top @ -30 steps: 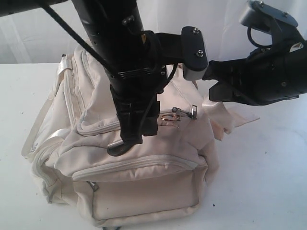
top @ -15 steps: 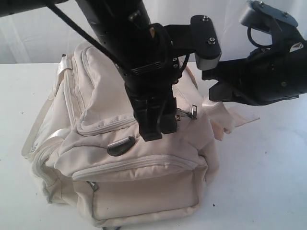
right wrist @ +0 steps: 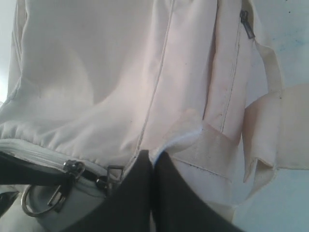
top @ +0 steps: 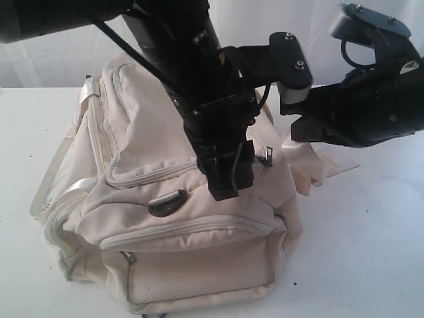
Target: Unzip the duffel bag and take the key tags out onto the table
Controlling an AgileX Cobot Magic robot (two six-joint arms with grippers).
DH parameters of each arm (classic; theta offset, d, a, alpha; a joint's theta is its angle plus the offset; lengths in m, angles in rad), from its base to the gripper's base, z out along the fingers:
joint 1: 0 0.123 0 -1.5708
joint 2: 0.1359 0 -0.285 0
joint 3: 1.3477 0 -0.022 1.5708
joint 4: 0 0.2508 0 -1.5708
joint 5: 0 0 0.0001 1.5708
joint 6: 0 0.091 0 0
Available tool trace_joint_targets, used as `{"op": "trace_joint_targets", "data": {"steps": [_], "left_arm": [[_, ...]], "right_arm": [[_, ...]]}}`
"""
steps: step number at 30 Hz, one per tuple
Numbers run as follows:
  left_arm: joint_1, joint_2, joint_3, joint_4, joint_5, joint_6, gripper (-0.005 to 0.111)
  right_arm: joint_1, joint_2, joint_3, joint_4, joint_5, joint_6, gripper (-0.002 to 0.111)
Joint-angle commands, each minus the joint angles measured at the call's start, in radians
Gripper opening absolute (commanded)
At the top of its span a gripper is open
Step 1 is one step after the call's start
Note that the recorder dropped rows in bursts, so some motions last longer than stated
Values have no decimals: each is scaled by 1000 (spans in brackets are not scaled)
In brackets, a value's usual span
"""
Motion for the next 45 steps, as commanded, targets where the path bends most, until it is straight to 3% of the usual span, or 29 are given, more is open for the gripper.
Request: {"op": "trace_joint_targets", "data": {"steps": [1,4,5,17,22,33,45], "left_arm": [[-4,7,7,31,35,-20,33],[-4,7,7,47,65,-20,3],[-4,7,7,57,73,-20,0],[-4,-34,7,168,87,-54,0],[-4,-63,7,212,150,-58,0],[-4,-81,7,262,232,-82,0],[-2,-85,26,290,232,-107,0]], "right_arm": [[-1,-14,-9,23,-23,-4,0],[-1,-14,-9,23,-23,-4,0],[-1,-14,-9,23,-23,-4,0],[-1,-14,-9,23,-23,-4,0],[-1,-14,-9,23,-23,-4,0],[-1,-14,-9,23,-23,-4,0],[-1,-14,-9,-3,-20,-4,0]]}}
